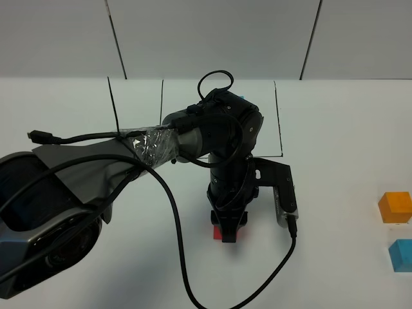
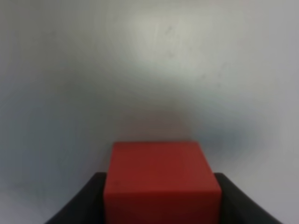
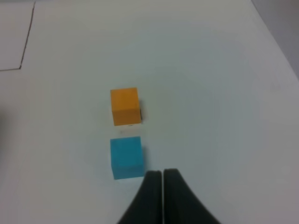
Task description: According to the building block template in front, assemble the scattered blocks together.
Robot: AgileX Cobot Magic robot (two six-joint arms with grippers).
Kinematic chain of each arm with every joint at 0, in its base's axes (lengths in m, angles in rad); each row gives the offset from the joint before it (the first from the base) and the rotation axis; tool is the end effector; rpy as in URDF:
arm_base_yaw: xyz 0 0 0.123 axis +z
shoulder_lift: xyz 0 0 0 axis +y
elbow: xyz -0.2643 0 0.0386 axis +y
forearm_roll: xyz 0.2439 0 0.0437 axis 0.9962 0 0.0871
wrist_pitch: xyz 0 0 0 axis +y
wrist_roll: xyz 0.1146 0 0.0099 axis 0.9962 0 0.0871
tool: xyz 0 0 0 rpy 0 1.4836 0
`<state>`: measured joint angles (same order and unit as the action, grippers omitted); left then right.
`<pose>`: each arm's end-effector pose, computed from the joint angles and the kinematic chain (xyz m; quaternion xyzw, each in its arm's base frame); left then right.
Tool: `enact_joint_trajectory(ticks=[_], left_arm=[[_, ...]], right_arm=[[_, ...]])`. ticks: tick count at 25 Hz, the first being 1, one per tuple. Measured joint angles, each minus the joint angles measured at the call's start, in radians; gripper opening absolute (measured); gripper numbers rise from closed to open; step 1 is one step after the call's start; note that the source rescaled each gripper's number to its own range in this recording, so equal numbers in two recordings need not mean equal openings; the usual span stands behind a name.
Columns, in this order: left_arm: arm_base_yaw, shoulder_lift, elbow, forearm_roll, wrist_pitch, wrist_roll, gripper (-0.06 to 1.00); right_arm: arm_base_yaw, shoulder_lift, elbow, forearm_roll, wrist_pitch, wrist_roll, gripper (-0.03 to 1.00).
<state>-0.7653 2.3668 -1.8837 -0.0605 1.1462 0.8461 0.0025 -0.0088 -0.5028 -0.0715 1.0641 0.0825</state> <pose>0.3240 -0.3201 0.0909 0.7126 0.7009 -0.0271 0.0154 0.0293 -0.0071 0.2653 0.0357 0.8498 -0.0134 0.5257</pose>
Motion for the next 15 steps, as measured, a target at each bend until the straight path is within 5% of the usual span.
enact_joint_trajectory(ticks=[7,15], left_arm=[[0.0,0.0,-0.003,0.014,0.004,-0.029,0.71],[0.0,-0.003,-0.197,0.019,0.044,-0.215,0.94]], right_arm=[[0.0,0.0,0.0,0.0,0.0,0.0,0.0],[0.0,0.0,0.0,0.0,0.0,0.0,0.0]])
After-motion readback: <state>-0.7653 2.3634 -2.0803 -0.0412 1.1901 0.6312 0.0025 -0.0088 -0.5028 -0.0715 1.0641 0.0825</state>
